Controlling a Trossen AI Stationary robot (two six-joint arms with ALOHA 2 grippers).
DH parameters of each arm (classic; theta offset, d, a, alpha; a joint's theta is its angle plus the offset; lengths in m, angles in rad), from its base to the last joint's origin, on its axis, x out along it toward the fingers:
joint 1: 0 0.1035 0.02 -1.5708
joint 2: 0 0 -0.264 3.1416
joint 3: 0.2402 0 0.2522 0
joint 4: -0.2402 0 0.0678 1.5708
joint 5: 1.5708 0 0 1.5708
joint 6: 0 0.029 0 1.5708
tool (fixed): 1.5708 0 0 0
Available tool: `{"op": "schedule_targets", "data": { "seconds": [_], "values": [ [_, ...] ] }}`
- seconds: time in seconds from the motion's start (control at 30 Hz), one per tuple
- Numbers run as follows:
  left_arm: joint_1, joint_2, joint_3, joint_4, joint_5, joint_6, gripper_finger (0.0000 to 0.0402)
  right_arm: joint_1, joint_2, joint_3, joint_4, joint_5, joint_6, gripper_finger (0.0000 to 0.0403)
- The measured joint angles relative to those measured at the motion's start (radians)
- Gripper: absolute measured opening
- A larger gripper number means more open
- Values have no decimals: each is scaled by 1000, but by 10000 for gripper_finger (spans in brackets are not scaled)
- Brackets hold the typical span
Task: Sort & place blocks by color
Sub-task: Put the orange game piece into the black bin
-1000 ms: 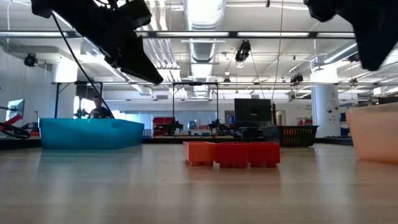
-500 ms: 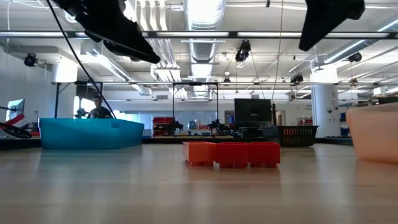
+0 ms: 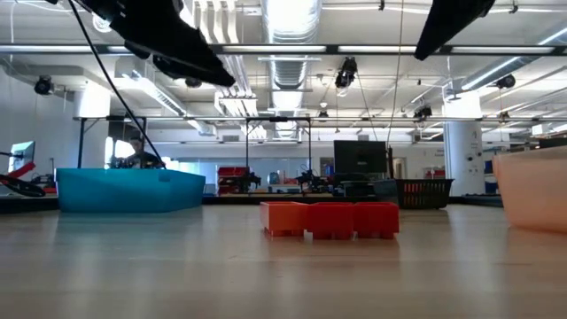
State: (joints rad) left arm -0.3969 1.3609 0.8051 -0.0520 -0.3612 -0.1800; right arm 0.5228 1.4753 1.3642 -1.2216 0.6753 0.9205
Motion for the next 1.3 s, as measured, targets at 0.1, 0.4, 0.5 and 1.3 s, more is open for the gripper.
{"op": "schedule_targets", "data": {
  "seconds": [0.1,0.4,0.5,1.3],
  "values": [
    [0,6,0,39,23,50,224,0,-29,-19,37,17,-76,27],
    [4,41,15,100,44,195,224,-24,-118,-261,718,45,-577,26],
    [4,47,20,101,50,196,224,-66,-159,-362,955,-46,-729,26],
    [13,195,173,-91,302,423,224,-323,-471,-881,1621,-396,-897,27]
  ]
}}
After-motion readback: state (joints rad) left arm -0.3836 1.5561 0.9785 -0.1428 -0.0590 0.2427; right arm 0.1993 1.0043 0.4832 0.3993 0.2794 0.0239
